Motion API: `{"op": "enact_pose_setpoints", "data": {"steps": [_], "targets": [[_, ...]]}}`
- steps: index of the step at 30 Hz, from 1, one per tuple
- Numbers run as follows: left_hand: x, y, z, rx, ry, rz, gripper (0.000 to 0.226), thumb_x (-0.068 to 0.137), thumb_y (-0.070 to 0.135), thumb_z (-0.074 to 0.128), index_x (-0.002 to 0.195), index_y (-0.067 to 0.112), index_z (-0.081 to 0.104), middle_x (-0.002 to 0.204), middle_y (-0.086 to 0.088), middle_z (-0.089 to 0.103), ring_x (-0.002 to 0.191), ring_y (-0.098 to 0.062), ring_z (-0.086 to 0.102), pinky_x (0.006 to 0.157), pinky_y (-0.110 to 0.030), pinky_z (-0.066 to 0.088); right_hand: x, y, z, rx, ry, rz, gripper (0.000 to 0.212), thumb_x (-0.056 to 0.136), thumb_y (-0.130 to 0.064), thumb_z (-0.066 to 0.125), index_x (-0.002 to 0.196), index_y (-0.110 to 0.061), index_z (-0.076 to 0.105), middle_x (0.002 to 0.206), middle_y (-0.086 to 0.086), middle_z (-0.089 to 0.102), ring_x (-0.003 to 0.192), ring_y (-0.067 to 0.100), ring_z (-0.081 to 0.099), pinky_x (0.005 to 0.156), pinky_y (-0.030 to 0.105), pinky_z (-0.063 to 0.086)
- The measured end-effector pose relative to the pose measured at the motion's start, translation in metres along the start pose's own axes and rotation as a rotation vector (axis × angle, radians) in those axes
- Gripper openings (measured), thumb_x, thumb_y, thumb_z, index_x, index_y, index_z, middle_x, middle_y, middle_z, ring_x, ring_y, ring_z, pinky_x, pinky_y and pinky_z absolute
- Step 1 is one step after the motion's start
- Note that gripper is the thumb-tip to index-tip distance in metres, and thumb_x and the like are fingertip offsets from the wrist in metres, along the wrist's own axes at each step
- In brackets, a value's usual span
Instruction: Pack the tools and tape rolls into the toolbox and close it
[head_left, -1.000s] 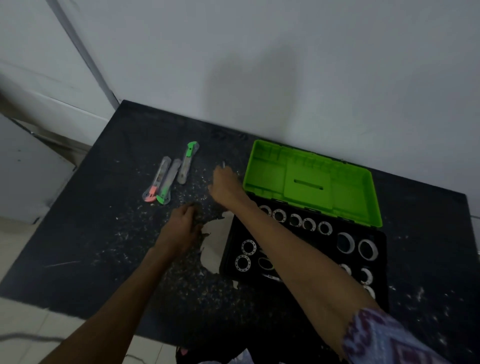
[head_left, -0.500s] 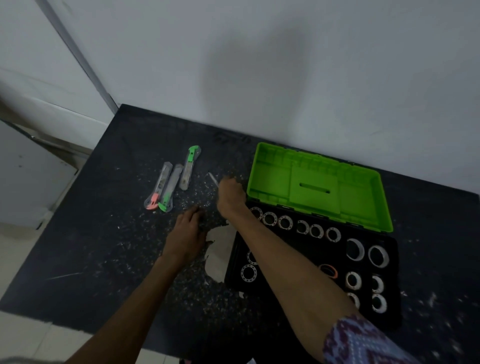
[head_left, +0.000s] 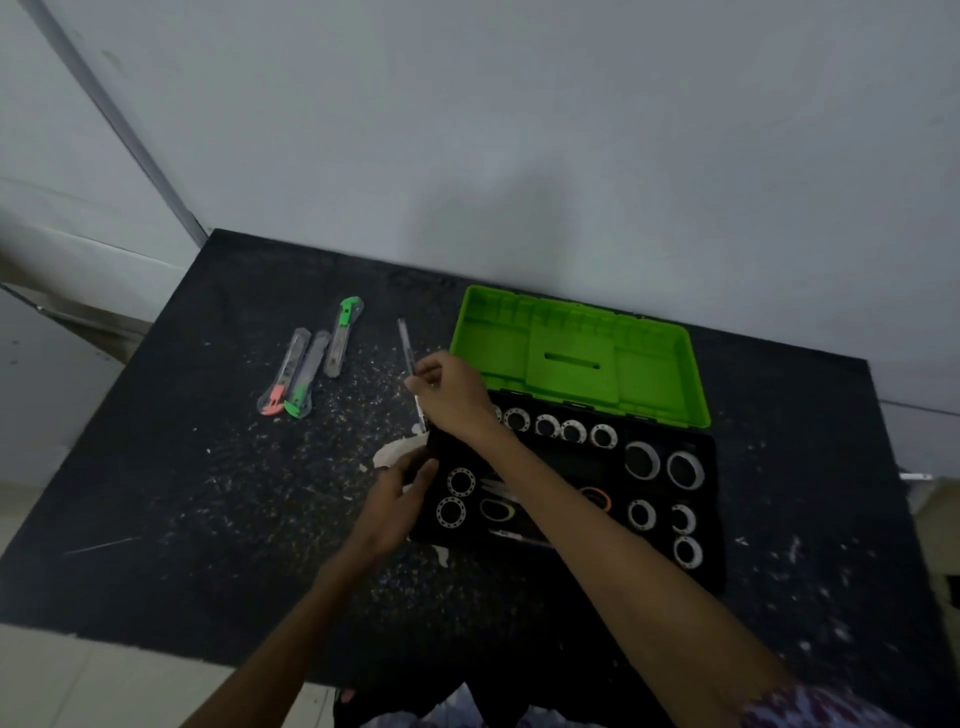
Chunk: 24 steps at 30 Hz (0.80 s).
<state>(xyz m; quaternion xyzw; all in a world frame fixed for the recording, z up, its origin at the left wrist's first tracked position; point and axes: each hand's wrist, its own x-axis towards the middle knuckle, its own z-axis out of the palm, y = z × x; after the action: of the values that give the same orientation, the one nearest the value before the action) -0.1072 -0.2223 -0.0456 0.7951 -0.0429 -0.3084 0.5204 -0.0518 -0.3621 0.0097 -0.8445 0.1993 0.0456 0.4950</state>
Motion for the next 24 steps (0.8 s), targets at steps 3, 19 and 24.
{"op": "enact_pose_setpoints", "data": {"steps": [3, 19, 24], "targets": [[-0.019, 0.002, 0.014, -0.041, 0.045, 0.018, 0.038, 0.100, 0.031, 0.047, 0.136, 0.020, 0.049, 0.123, 0.003, 0.059, 0.106, -0.010, 0.059, 0.080, -0.014, 0.045, -0.028, 0.014, -0.023, 0.043, 0.028, 0.012, 0.021, 0.094, -0.024, 0.065, 0.110, -0.010, 0.064, 0.100, 0.002, 0.066, 0.087, 0.014, 0.058, 0.082, 0.032, 0.052], [-0.038, -0.011, 0.029, -0.112, 0.151, 0.004, 0.035, 0.102, 0.015, 0.041, 0.135, 0.006, 0.051, 0.118, -0.004, 0.060, 0.111, -0.021, 0.058, 0.089, -0.025, 0.042, -0.121, 0.079, -0.092, -0.047, 0.044, 0.006, 0.019, 0.092, -0.022, 0.069, 0.109, -0.016, 0.069, 0.093, -0.008, 0.064, 0.086, 0.007, 0.059, 0.077, 0.018, 0.046], [-0.041, -0.011, 0.030, -0.100, 0.149, 0.004, 0.035, 0.102, 0.015, 0.041, 0.136, 0.007, 0.050, 0.119, -0.005, 0.059, 0.108, -0.018, 0.056, 0.089, -0.025, 0.041, -0.140, 0.092, -0.102, -0.179, -0.039, -0.004, 0.012, 0.086, -0.021, 0.074, 0.098, -0.023, 0.075, 0.084, -0.011, 0.069, 0.080, 0.002, 0.063, 0.075, 0.018, 0.046]]}}
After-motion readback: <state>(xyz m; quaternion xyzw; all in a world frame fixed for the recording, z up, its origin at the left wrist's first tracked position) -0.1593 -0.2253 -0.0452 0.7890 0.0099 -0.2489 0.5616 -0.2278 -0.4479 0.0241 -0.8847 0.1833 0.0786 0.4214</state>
